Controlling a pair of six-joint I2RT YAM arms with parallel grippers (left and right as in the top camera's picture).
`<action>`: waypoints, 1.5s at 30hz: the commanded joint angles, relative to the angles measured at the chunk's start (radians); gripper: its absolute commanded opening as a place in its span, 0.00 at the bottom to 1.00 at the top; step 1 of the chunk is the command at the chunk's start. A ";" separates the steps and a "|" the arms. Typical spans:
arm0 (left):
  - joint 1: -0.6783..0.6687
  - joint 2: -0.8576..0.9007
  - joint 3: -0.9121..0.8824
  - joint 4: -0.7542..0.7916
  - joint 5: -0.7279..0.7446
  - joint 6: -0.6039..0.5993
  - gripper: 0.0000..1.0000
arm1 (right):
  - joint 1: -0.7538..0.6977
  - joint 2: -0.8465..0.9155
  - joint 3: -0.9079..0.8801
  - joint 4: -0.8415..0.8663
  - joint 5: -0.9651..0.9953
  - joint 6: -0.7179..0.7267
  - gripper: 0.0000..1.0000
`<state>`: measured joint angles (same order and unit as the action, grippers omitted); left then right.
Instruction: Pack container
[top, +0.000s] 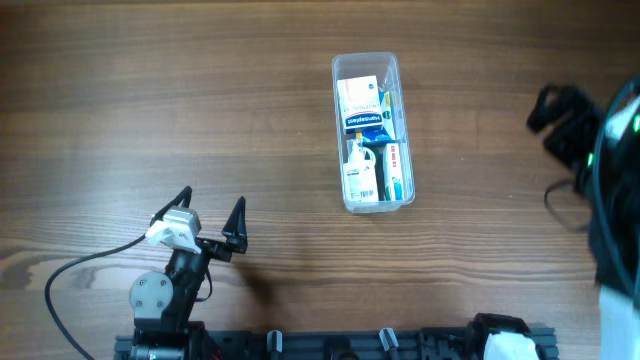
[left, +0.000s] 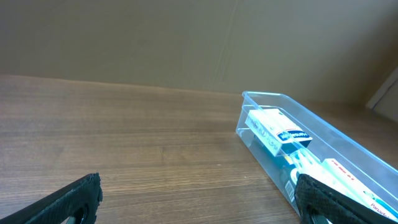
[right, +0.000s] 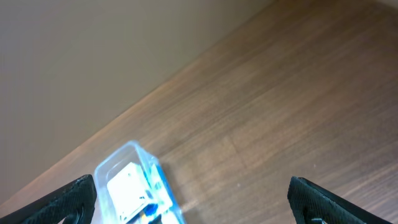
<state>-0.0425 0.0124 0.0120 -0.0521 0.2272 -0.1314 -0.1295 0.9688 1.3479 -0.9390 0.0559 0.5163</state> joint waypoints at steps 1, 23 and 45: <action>0.008 -0.010 -0.006 -0.003 0.008 0.019 1.00 | 0.013 -0.180 -0.100 0.003 -0.002 0.007 1.00; 0.008 -0.010 -0.006 -0.003 0.008 0.019 1.00 | 0.111 -0.966 -1.241 0.894 -0.261 -0.362 1.00; 0.008 -0.010 -0.006 -0.003 0.008 0.019 1.00 | 0.110 -0.965 -1.343 0.956 -0.253 -0.411 1.00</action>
<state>-0.0425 0.0128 0.0120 -0.0528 0.2272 -0.1314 -0.0246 0.0200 0.0074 0.0135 -0.1833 0.1249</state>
